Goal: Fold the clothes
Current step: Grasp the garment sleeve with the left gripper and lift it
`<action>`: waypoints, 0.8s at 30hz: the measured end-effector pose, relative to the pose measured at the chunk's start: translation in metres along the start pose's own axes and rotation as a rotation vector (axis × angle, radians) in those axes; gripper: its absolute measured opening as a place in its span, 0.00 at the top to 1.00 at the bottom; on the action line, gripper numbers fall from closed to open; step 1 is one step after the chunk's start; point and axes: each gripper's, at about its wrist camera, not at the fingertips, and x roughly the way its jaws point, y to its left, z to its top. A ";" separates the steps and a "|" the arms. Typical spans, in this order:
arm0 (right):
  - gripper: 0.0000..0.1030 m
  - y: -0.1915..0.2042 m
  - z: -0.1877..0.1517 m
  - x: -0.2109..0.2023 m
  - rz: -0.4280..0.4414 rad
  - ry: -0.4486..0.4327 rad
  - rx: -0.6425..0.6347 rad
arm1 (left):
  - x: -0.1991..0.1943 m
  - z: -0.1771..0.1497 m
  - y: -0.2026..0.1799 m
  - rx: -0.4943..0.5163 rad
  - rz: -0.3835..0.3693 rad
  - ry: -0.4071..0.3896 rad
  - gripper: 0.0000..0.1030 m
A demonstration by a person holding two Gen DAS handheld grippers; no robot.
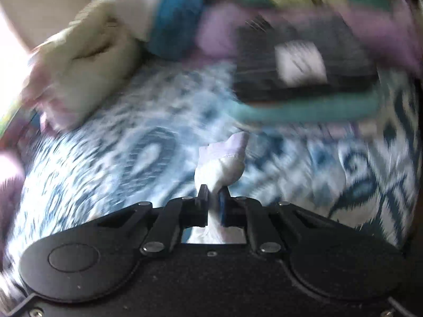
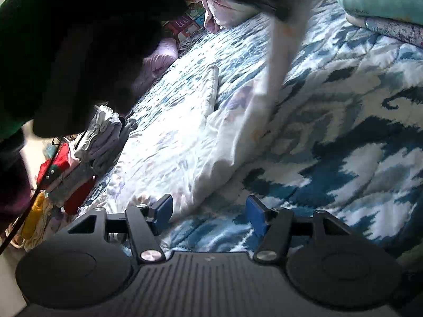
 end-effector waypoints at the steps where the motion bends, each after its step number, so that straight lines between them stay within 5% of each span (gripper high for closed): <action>1: 0.40 0.001 0.000 0.001 -0.004 -0.004 -0.004 | -0.015 -0.005 0.016 -0.054 0.008 -0.032 0.94; 8: 0.40 0.031 -0.004 0.014 -0.050 -0.020 -0.140 | -0.108 -0.063 0.109 -0.376 0.084 -0.211 0.94; 18: 0.41 0.085 -0.024 0.039 -0.195 -0.064 -0.501 | -0.165 -0.160 0.164 -0.654 0.178 -0.270 0.94; 21: 0.52 0.091 -0.031 0.048 -0.241 -0.061 -0.574 | -0.174 -0.188 0.172 -0.708 0.200 -0.268 0.94; 22: 0.64 0.091 -0.031 0.050 -0.240 -0.053 -0.572 | -0.176 -0.198 0.176 -0.727 0.206 -0.265 0.94; 24: 0.67 0.090 -0.031 0.053 -0.244 -0.044 -0.568 | -0.177 -0.216 0.183 -0.767 0.219 -0.257 0.94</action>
